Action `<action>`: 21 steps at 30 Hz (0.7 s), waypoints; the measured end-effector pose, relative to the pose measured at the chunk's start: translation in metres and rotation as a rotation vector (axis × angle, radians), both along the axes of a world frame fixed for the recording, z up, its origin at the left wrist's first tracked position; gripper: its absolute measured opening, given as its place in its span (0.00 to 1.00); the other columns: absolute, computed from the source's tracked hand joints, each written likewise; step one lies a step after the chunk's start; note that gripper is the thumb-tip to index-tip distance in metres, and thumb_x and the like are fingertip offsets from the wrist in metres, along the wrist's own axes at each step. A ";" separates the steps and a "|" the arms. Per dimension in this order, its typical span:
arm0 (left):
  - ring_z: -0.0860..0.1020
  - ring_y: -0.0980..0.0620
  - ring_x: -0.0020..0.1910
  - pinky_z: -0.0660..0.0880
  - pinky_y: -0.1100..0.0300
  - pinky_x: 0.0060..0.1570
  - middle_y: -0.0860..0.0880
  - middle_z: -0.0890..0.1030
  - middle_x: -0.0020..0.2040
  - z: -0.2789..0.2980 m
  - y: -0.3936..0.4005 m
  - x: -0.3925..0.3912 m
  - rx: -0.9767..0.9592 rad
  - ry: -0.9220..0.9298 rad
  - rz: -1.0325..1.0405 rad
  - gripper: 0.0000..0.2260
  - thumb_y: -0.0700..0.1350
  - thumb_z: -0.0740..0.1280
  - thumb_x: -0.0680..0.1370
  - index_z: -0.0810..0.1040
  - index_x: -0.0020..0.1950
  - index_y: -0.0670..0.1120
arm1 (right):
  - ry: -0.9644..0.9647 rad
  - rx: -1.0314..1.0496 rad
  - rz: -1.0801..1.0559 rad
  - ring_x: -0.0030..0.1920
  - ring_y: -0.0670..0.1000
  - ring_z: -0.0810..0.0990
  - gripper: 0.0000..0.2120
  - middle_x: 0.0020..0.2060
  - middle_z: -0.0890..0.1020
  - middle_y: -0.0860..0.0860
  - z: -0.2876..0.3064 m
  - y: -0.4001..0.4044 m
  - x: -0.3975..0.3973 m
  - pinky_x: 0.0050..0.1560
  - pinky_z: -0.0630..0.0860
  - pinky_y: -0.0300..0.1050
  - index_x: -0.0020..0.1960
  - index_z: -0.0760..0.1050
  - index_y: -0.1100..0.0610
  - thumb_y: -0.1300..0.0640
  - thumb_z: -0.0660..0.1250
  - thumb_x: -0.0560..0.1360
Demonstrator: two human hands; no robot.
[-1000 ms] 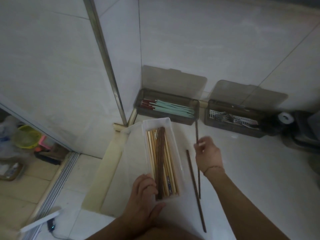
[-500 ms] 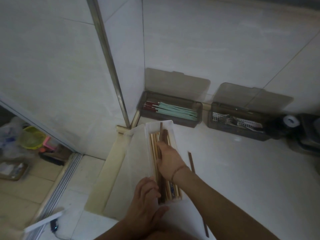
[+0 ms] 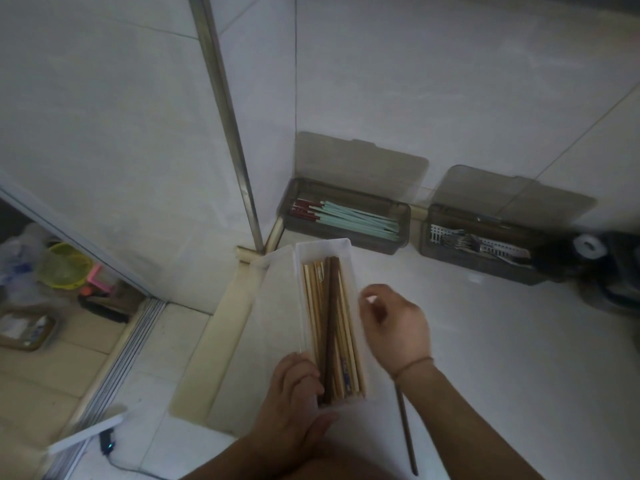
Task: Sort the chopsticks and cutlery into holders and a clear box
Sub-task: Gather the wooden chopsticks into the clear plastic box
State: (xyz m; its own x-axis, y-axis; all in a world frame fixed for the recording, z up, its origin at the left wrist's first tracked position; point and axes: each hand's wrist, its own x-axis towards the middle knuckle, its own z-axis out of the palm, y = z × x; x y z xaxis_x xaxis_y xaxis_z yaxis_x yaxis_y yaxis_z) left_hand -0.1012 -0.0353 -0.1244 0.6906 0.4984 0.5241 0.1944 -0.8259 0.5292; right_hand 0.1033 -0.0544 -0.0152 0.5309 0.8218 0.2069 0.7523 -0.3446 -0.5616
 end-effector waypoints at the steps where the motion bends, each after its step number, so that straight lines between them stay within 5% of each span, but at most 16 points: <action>1: 0.69 0.46 0.63 0.61 0.50 0.74 0.46 0.71 0.56 0.000 0.000 0.000 -0.012 0.001 0.000 0.16 0.57 0.61 0.81 0.69 0.54 0.44 | 0.009 -0.012 -0.068 0.28 0.46 0.74 0.03 0.29 0.76 0.43 -0.004 -0.009 0.012 0.30 0.67 0.35 0.44 0.75 0.48 0.55 0.66 0.75; 7: 0.64 0.52 0.69 0.60 0.52 0.74 0.46 0.70 0.57 -0.002 0.001 0.001 -0.028 -0.030 -0.015 0.16 0.57 0.62 0.80 0.69 0.55 0.45 | -0.043 -0.695 -0.032 0.42 0.54 0.80 0.11 0.45 0.81 0.50 -0.041 -0.047 0.035 0.39 0.71 0.43 0.54 0.63 0.49 0.43 0.57 0.78; 13: 0.66 0.50 0.66 0.66 0.47 0.69 0.47 0.70 0.57 0.000 0.000 0.001 -0.041 -0.022 -0.006 0.16 0.57 0.64 0.79 0.69 0.55 0.46 | -0.233 -0.695 0.132 0.50 0.54 0.81 0.20 0.56 0.79 0.50 -0.054 -0.054 0.017 0.44 0.76 0.47 0.70 0.58 0.50 0.56 0.54 0.79; 18: 0.61 0.55 0.72 0.65 0.47 0.70 0.46 0.70 0.58 0.001 0.000 0.000 -0.043 0.001 -0.004 0.16 0.57 0.64 0.79 0.69 0.56 0.45 | -0.275 -0.816 0.183 0.55 0.55 0.79 0.19 0.59 0.77 0.53 -0.047 -0.035 0.038 0.49 0.77 0.48 0.70 0.62 0.52 0.61 0.52 0.80; 21: 0.61 0.55 0.72 0.68 0.43 0.67 0.47 0.70 0.59 0.003 -0.002 -0.002 -0.068 0.003 0.001 0.17 0.57 0.63 0.79 0.69 0.58 0.46 | -0.195 -0.587 0.015 0.47 0.57 0.80 0.14 0.51 0.80 0.55 -0.014 -0.013 0.057 0.45 0.77 0.47 0.62 0.70 0.55 0.61 0.56 0.78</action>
